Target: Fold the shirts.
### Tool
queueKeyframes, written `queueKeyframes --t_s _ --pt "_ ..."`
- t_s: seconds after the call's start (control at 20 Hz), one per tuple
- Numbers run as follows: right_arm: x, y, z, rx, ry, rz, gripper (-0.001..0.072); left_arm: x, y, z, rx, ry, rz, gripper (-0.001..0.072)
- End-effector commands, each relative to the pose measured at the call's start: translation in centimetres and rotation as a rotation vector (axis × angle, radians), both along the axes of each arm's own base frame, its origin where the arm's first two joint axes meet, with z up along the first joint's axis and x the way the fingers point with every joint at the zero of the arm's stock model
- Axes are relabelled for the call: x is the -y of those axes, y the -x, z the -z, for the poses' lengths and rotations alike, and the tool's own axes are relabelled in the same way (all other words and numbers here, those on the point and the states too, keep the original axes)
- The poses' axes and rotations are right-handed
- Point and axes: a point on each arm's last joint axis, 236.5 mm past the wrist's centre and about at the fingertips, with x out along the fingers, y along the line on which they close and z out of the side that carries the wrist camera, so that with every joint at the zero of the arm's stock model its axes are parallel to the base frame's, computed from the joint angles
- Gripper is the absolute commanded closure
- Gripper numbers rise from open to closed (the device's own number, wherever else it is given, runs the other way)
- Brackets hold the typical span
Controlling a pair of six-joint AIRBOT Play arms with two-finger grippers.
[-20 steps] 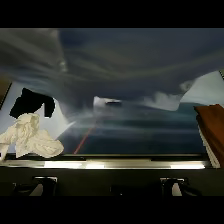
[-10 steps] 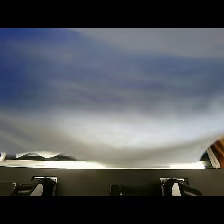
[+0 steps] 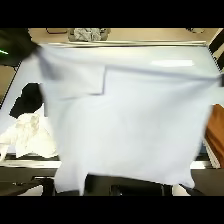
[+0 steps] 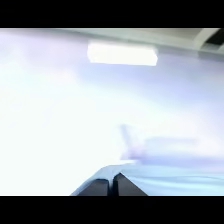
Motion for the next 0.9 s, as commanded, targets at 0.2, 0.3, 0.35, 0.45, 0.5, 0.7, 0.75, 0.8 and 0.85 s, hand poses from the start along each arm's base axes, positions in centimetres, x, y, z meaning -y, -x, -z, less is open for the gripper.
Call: queueKeyframes --t_s 0.2,0.3,0.35,0.45,0.5,0.7,0.75,0.8,0.85 --pt "-4.3 -17.8 14.2 0.193 -0.043 -0.018 0.0663 -1.1 -10.9 19.7 -0.164 0.009 -0.101 0.0678" --pt "-3.8 -20.2 13.7 0.313 -0.071 0.029 0.0664 -2.1 -13.5 19.9 -0.106 0.011 -0.143 0.0678" --pt "-3.4 -20.7 13.6 0.340 -0.073 0.041 0.0664 -2.3 -14.5 20.1 -0.084 0.011 -0.156 0.0678" --pt "-3.4 -20.6 15.0 0.310 -0.082 0.048 0.0664 -2.5 -15.4 21.6 -0.091 0.017 -0.170 0.0678" --pt "-3.6 -20.1 16.6 0.261 -0.091 0.047 0.0663 -2.4 -15.3 22.6 -0.117 0.022 -0.170 0.0678" --pt "-2.9 -19.5 17.5 0.217 -0.059 0.035 0.0663 -1.3 -12.4 22.7 -0.210 -0.019 -0.056 0.0678" --pt "-2.4 -19.4 16.7 0.227 -0.039 0.027 0.0663 -0.7 -11.0 22.5 -0.246 -0.037 -0.001 0.0678" --pt "-2.1 -19.2 16.4 0.226 -0.035 0.028 0.0663 -0.2 -9.1 22.8 -0.310 -0.052 0.049 0.0678" --pt "-1.5 -18.8 16.7 0.206 -0.024 0.029 0.0663 0.4 -7.0 23.7 -0.391 -0.070 0.103 0.0678"
